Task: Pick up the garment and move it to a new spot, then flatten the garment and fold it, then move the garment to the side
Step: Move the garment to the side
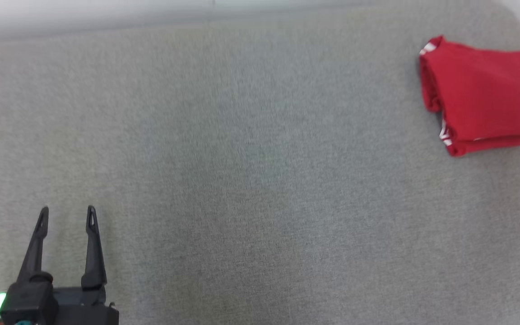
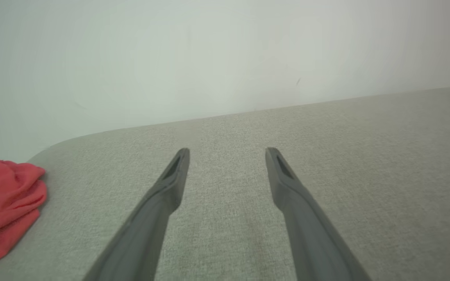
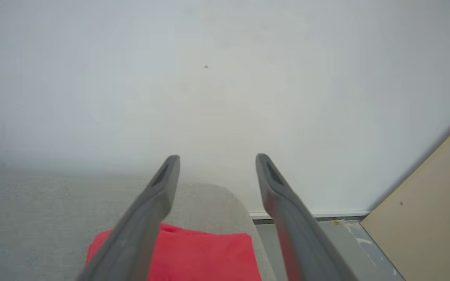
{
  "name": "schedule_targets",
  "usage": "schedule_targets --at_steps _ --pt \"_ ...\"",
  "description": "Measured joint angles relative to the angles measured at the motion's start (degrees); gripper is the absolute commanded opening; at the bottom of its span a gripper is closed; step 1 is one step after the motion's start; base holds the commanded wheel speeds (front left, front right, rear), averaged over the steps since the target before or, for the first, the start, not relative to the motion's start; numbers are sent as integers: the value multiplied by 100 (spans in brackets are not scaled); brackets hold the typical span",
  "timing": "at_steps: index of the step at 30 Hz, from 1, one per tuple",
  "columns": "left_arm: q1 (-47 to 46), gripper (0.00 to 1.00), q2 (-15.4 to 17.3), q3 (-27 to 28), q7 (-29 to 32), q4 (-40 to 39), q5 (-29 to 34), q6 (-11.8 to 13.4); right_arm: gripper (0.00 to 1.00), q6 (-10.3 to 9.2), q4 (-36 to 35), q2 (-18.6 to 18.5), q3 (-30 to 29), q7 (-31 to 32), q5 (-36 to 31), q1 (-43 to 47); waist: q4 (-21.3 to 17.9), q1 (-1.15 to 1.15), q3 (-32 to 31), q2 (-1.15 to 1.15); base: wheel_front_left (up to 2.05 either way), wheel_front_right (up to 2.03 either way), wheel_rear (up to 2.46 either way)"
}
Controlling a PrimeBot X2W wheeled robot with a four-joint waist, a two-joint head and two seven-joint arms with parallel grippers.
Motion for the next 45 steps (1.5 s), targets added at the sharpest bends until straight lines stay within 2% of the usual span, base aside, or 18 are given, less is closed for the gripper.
schedule_targets --at_steps 3,13,27,31,39,45 --pt "133 100 -22 33 -68 118 -77 8 100 -1 -488 120 -337 -2 -202 498 29 0 -242 0 0 0 0" --pt "562 100 -178 35 -194 381 -205 26 100 -1 -2107 1029 -1837 -14 -815 2462 151 -1 -1001 -1 0 0 0" --pt "702 100 -215 -22 -256 595 -249 7 100 -1 -4509 2403 -3192 -14 -2125 5076 366 0 -1512 0 0 0 0" --pt "812 100 -222 8 -265 630 -287 31 100 -1 -4913 2687 -3279 -14 -2435 5682 353 0 -1627 -1 0 0 0" --pt "906 100 -163 33 -270 648 -231 99 100 -1 -5536 3123 -3287 -13 -2603 6566 403 0 -1825 -1 0 0 0" --pt "1030 100 -93 19 -267 676 -172 124 100 -1 -5568 3286 -3334 -14 -2652 6956 507 0 -1913 -1 0 0 0"
